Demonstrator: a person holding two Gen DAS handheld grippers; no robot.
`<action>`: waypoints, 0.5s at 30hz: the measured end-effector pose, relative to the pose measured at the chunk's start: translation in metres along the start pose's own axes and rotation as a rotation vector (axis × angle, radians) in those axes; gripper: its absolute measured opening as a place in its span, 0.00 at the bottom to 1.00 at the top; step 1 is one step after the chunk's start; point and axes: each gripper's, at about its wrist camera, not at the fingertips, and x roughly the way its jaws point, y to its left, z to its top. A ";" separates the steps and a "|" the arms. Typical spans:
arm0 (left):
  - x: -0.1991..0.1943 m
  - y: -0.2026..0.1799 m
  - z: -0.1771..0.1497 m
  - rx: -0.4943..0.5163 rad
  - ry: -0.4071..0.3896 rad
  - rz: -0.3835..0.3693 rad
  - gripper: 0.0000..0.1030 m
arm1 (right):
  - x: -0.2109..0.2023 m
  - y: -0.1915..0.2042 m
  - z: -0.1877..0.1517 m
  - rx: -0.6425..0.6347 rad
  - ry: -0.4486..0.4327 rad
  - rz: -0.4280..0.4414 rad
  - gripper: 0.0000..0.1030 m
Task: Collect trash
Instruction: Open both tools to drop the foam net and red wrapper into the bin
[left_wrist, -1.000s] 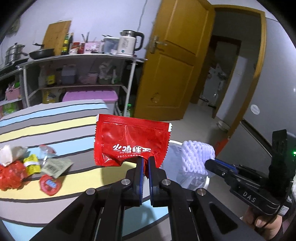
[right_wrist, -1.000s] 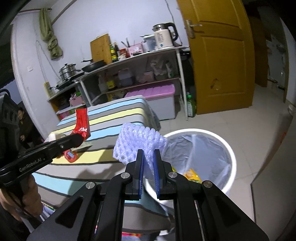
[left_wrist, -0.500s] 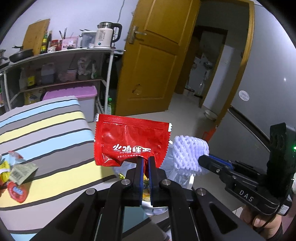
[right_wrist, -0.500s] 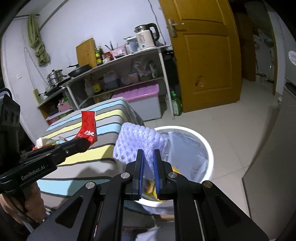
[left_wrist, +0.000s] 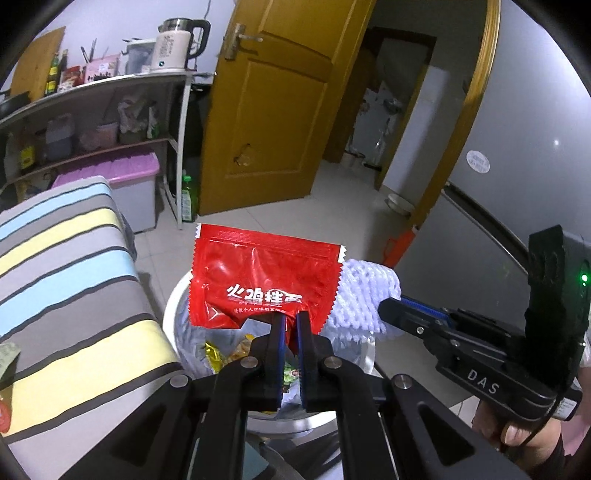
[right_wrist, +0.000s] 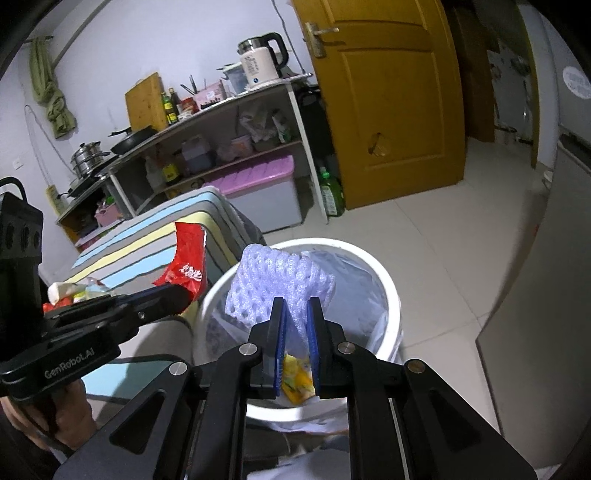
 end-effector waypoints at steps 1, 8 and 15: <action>0.003 0.002 0.000 -0.002 0.006 -0.002 0.05 | 0.003 -0.001 0.000 0.004 0.007 0.000 0.13; 0.011 0.016 -0.001 -0.035 0.017 0.008 0.05 | 0.021 -0.004 -0.003 0.008 0.041 0.002 0.21; 0.004 0.024 0.001 -0.052 0.002 0.013 0.05 | 0.027 0.002 -0.004 -0.002 0.045 0.007 0.30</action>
